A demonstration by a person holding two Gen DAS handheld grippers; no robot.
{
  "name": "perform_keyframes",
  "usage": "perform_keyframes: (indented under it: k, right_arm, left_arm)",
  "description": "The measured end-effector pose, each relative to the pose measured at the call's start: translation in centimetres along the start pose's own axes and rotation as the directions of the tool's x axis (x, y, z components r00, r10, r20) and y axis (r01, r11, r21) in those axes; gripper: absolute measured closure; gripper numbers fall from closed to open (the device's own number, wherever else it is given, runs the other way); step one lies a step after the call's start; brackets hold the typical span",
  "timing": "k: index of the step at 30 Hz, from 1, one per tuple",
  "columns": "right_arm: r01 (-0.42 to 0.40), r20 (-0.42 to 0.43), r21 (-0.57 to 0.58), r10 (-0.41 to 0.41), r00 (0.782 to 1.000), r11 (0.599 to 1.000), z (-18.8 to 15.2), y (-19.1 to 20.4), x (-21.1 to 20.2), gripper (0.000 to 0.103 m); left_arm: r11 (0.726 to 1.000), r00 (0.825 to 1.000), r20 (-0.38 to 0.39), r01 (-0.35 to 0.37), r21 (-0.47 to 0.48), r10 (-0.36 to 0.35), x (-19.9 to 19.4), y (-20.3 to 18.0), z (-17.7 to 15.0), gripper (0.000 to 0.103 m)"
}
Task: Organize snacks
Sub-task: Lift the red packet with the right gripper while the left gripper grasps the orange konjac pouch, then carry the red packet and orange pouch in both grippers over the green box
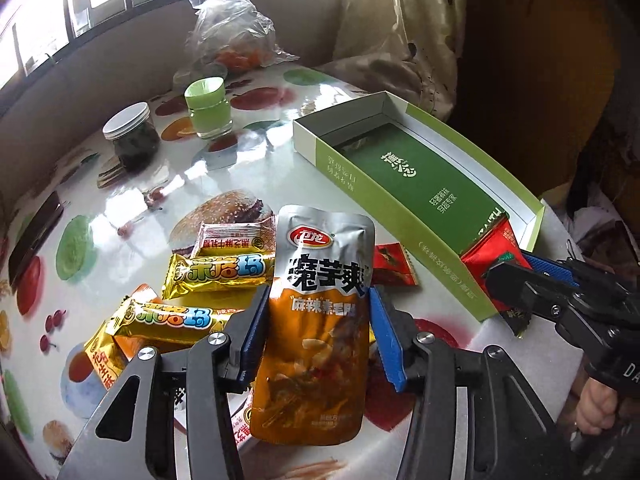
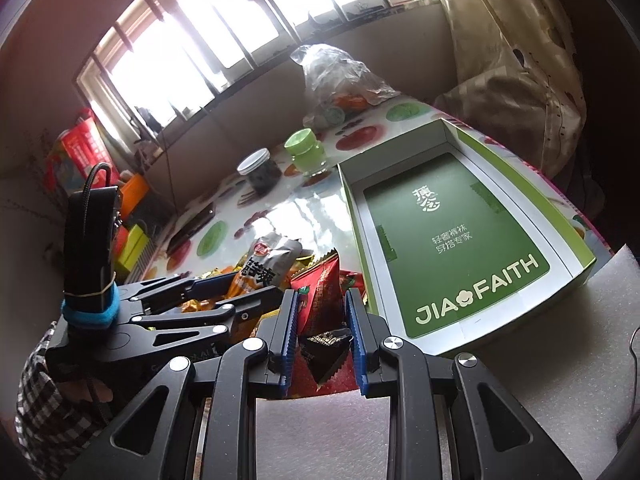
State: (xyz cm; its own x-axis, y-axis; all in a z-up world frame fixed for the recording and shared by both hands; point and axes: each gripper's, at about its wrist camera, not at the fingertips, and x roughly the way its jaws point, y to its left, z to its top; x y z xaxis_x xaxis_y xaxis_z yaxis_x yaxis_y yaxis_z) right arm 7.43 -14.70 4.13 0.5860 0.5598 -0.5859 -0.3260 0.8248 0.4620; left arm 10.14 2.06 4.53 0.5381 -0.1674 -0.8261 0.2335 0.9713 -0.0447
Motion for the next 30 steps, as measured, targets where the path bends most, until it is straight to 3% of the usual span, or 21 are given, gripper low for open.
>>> perform_keyframes:
  k: [12, 24, 30]
  right_arm:
    - [0.02, 0.074, 0.002, -0.02, 0.997, 1.0, 1.8, -0.3, -2.4, 0.081]
    - [0.136, 0.08, 0.084, -0.143, 0.986, 0.987, 3.3, -4.9, -2.7, 0.08]
    - [0.254, 0.05, 0.059, -0.257, 0.965, 0.965, 3.5, -7.1, -1.5, 0.08]
  left_arm:
    - [0.997, 0.996, 0.068, 0.057, -0.055, -0.054, -2.4, -1.0, 2.1, 0.053]
    - [0.986, 0.987, 0.068, 0.15, -0.07, -0.145, 0.2, -4.7, 5.7, 0.053]
    - [0.983, 0.985, 0.023, 0.17, -0.071, -0.169, 2.5, -6.5, 6.8, 0.053]
